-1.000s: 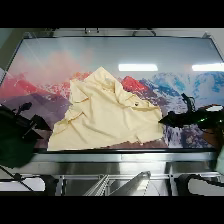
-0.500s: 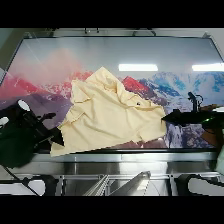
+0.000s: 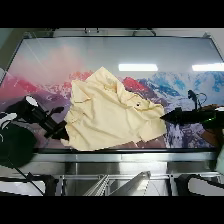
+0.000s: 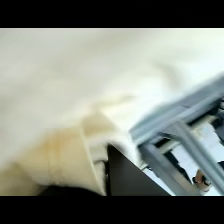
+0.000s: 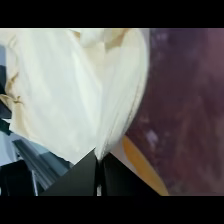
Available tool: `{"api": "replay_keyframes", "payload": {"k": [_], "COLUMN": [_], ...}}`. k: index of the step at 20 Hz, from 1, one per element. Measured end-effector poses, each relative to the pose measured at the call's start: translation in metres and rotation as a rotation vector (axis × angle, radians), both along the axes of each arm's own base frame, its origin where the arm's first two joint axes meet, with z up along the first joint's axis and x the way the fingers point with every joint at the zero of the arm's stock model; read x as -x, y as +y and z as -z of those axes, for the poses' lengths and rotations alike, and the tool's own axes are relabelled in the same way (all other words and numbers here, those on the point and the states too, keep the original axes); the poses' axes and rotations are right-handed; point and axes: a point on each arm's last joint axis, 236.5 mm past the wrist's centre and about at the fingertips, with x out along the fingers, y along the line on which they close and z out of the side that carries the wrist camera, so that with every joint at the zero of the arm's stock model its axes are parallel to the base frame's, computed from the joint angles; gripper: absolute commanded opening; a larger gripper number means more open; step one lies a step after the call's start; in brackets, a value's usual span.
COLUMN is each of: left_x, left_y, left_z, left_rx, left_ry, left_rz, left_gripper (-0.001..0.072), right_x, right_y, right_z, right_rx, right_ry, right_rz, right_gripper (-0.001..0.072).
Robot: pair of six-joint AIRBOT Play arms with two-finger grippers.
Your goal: Fold the shirts.
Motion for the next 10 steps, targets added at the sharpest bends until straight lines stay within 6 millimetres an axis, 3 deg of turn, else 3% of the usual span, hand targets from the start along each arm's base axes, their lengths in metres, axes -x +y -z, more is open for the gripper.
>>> {"api": "replay_keyframes", "payload": {"k": [2,3,5,6,7,9,10], "left_x": [-0.032,-0.052,-0.082,-0.090,-0.088,-0.059,-0.041], "left_y": [-0.031,-0.045,-0.065,-0.071,-0.073,-0.065,-0.056], "left_z": [-0.061,-0.097,-0.185,-0.239,-0.293,-0.398,-0.439], "left_rx": [0.203,0.303,0.498,0.602,0.707,0.904,0.964], "left_ry": [-0.163,-0.293,-0.574,-0.737,-0.880,-1.166,-1.297], "left_rz": [-0.028,-0.047,-0.075,-0.084,-0.081,-0.045,-0.031], "left_gripper": [0.0019,0.0020,0.0022,0.0022,0.0022,0.0022,0.0022], "right_x": [-0.009,-0.015,-0.025,-0.026,-0.023,-0.005,0.008], "right_y": [0.006,0.007,0.000,-0.007,-0.014,-0.031,-0.037], "right_z": [-0.053,-0.090,-0.174,-0.227,-0.275,-0.372,-0.414], "right_rx": [-0.096,-0.147,-0.204,-0.223,-0.225,-0.184,-0.143], "right_ry": [-0.121,-0.213,-0.446,-0.596,-0.739,-1.021,-1.145], "right_rz": [0.015,0.028,0.076,0.113,0.155,0.262,0.319], "right_gripper": [0.0016,0.0017,0.0017,0.0017,0.0016,0.0017,0.0017]}}
